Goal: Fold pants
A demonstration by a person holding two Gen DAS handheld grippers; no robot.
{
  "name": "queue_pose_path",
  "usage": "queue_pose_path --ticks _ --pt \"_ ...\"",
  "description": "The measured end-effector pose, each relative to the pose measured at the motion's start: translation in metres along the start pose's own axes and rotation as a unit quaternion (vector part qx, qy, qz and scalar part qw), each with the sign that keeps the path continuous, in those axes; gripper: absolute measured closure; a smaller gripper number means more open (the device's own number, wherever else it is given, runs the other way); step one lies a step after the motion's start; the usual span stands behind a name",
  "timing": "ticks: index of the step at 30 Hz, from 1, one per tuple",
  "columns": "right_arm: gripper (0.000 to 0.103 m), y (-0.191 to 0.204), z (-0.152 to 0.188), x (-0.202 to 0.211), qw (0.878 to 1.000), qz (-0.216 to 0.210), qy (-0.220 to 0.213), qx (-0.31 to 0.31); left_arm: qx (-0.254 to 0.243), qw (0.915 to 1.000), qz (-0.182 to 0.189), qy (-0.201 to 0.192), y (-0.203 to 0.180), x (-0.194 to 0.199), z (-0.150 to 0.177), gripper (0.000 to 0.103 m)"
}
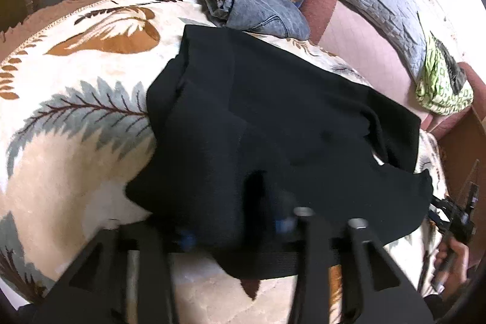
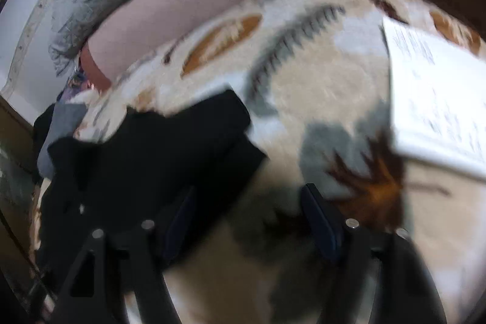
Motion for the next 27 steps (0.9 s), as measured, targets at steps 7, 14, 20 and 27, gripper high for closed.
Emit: queue_pose_path --ticks 7,14,20,27 --pt "0.100 0.002 0.008 0.051 0.999 -0.019 -0.033 0.008 -0.018 0.9997 -0.014 -0.006 -0.003 0.005 0.002 0.092" --pt "0.100 -0.024 0.033 0.117 0.999 -0.023 -0.013 0.019 -0.002 0.9997 0.011 0.021 0.001 0.034 0.010 0.093" --pt "0.098 -0.027 0.053 0.073 0.996 0.025 0.075 0.036 0.013 0.9984 0.004 0.055 0.020 0.029 0.021 0.089" --pt "0.060 -0.022 0.049 0.086 0.996 0.055 0.048 0.059 0.033 0.9967 -0.046 0.058 0.032 0.035 0.020 0.053"
Point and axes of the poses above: each gripper's, at about its wrist camera, not at the fingertips, and x roughly against the way its jaws point, y to its left, z to its underside, the point moved 3 cm from there along -x, roughly the way its jaws point, and after that the axes turned 3 degrees about y, right-handed, at the moved point
